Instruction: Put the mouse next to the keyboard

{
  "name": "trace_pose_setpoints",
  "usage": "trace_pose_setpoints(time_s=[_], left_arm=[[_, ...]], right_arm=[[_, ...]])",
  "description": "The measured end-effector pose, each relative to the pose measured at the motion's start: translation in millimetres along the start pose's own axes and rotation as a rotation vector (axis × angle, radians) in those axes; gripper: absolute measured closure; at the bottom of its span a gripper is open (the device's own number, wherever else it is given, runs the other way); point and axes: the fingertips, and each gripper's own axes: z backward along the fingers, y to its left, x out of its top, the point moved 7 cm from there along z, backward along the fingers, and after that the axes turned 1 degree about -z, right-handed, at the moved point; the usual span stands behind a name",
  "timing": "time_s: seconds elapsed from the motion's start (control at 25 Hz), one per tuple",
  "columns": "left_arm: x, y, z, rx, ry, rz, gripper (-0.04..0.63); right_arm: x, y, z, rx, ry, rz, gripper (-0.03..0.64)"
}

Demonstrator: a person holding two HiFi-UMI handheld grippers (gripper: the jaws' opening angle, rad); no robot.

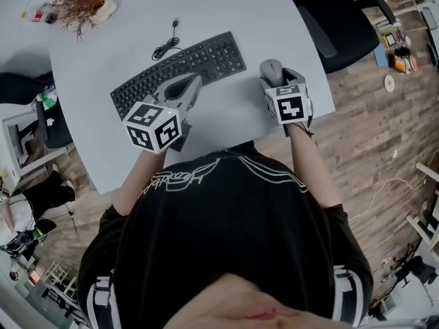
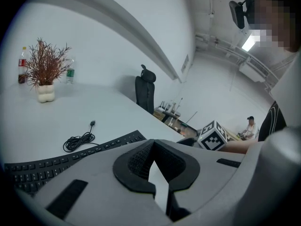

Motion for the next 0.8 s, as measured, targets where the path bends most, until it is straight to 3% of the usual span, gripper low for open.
trace_pose_setpoints(time_s=[0.12, 0.24, 0.48, 0.68, 0.72, 0.76, 0.8], left_arm=[[-1.1, -7.0, 5.9, 0.027, -0.017, 0.013, 0.588], [-2.8, -13.4, 14.0, 0.05, -0.041, 0.031, 0.588], [-0.8, -39.0, 29.1, 0.04, -0.103, 0.063, 0.588], [11.6, -57.2, 39.8, -0.02, -0.125, 0.032, 0.588], [14.1, -61.8, 42.1, -0.035, -0.132, 0.019, 0.588], [16.1, -66.9, 45.0, -0.053, -0.139, 0.005, 0.588], [17.6, -72.4, 48.8, -0.07, -0.147, -0.008, 0.588]], right_arm=[[1.2, -0.5, 8.3, 0.052, -0.005, 0.061, 0.351], [5.5, -2.5, 23.0, 0.121, -0.075, 0.071, 0.351], [28.4, 7.7, 77.3, 0.472, -0.347, 0.013, 0.353], [42.1, 22.2, 130.3, 0.507, -0.478, 0.028, 0.356], [41.0, 25.0, 139.4, 0.49, -0.489, 0.031, 0.371], [39.0, 27.7, 148.2, 0.468, -0.502, 0.036, 0.443], [36.5, 31.1, 156.9, 0.449, -0.515, 0.039, 0.557]])
